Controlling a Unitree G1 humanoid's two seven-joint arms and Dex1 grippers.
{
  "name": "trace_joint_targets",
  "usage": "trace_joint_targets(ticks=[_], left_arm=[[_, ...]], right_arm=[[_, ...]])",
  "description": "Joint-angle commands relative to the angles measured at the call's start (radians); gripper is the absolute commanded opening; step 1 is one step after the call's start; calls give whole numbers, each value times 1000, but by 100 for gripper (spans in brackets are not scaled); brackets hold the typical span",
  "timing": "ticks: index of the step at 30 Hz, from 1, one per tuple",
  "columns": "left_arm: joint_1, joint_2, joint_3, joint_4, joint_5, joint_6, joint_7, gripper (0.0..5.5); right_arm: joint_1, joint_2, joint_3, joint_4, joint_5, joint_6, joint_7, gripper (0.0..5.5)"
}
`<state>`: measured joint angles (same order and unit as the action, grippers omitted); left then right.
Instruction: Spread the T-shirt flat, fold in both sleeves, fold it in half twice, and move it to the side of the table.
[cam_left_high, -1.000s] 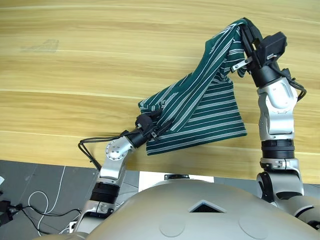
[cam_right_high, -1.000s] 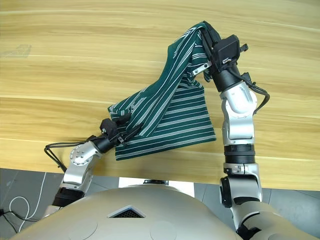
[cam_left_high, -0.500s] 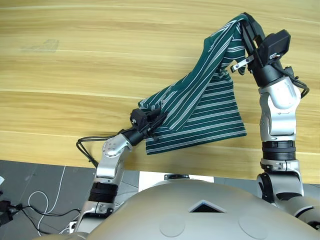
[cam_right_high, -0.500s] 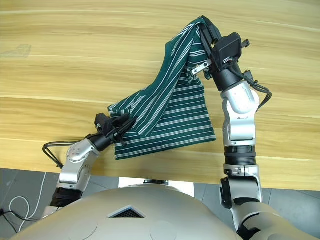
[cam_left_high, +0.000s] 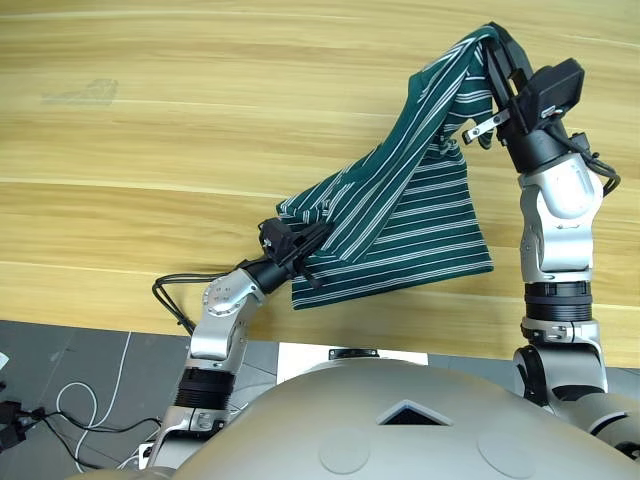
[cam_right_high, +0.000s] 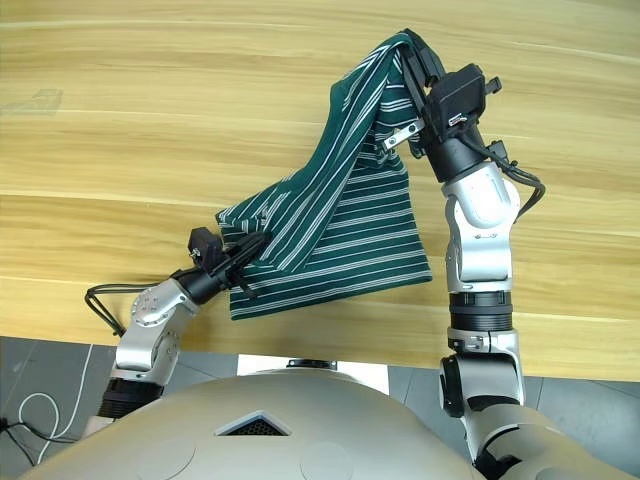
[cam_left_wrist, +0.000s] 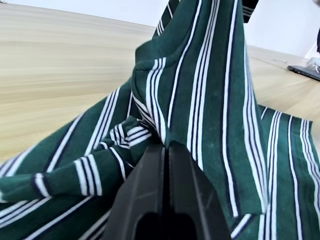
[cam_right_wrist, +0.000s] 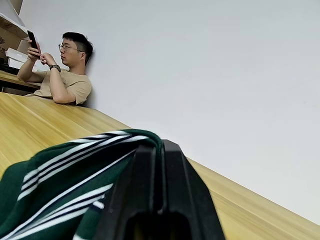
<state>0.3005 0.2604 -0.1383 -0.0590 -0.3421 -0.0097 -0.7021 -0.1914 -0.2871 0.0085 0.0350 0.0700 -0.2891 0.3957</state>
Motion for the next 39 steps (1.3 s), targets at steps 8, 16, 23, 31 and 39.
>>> trace_joint_targets(ticks=[8,16,23,31,39], left_arm=[[-98,-6,213,-70,-37,-134,108,3],[185,74,189,-202,-163,-347,-201,3],[114,148,146,23,8,-448,-303,3],[-1000,161,114,851,501,-351,416,3],[-1690,162,212,1059,540,-528,996,3]], right_arm=[[87,-53,-26,103,-56,-84,-14,0],[555,-332,134,-223,111,-267,407,0],[504,-354,121,-180,333,-194,542,0],[-681,-118,94,849,-103,-12,-229,0],[-1218,-127,75,1029,-295,-285,-834,0]])
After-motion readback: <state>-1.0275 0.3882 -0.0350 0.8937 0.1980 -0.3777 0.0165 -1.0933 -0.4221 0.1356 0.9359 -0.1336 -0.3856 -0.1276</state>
